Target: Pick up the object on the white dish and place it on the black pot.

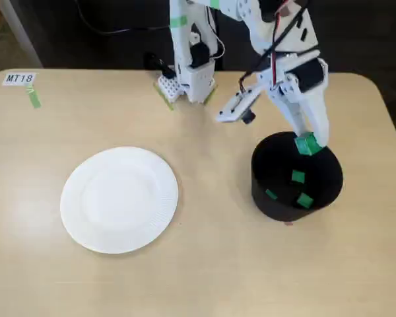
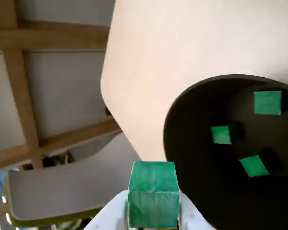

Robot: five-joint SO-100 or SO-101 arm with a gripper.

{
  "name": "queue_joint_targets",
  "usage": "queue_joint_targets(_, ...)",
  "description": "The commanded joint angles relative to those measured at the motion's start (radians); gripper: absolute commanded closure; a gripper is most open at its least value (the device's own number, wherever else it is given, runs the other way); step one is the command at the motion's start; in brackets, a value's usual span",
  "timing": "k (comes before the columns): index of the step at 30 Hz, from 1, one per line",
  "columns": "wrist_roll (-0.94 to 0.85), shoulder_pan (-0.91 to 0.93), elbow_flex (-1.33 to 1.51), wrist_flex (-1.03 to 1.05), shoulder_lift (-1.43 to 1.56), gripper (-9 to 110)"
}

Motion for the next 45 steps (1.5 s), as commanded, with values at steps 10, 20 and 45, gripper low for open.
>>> queue_joint_targets(10,-0.054,-0.103,0.044,-0.132,-0.227,101)
queue_joint_targets(20,-0.100,-0.101,0.044,-0.084,-0.249,70)
queue_joint_targets(45,-0.063,0.555,0.146,0.301,0.512,101)
